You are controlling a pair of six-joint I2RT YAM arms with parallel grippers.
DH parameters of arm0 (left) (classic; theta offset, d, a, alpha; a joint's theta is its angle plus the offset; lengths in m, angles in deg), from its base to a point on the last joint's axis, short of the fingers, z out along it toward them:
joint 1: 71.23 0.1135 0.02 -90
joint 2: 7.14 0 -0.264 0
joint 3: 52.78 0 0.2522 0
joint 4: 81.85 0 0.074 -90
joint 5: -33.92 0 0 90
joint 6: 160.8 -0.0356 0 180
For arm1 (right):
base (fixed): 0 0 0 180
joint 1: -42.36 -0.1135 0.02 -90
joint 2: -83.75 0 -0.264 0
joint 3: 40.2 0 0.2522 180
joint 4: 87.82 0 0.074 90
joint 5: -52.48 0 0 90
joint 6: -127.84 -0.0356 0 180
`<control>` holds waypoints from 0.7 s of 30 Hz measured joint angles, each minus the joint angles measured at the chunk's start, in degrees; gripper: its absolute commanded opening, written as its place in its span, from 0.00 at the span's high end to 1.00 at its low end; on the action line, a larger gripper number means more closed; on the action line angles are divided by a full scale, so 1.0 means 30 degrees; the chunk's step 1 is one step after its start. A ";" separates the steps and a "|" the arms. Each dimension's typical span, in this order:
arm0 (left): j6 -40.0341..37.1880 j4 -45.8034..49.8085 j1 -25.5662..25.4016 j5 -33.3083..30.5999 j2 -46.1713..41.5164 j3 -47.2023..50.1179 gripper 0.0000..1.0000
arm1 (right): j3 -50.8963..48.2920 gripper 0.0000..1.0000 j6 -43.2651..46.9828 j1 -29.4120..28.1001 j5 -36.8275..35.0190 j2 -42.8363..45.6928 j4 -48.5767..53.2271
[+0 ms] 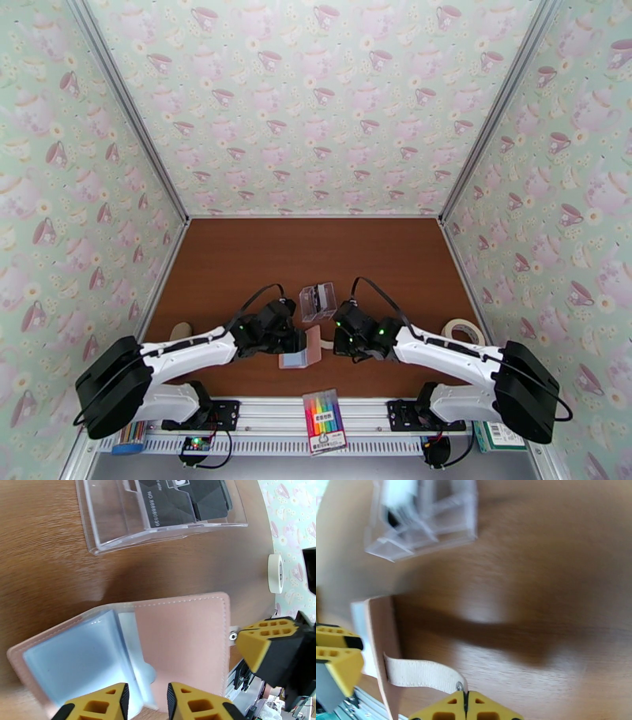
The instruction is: Put the credit cards into the card holder
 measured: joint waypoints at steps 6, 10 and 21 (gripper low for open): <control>-0.0007 -0.0160 -0.0102 0.0102 0.0852 -0.0255 0.65 | -0.0423 1.00 0.0131 0.0124 -0.0051 0.0000 0.0189; 0.0000 -0.0291 -0.0248 0.0131 0.1027 -0.0255 0.65 | -0.0423 0.96 0.0248 0.0277 -0.0131 0.0022 0.0262; 0.0000 -0.0597 -0.0452 0.0131 0.1749 -0.0255 0.65 | -0.0109 0.74 0.0736 0.0401 -0.0459 0.2171 0.1457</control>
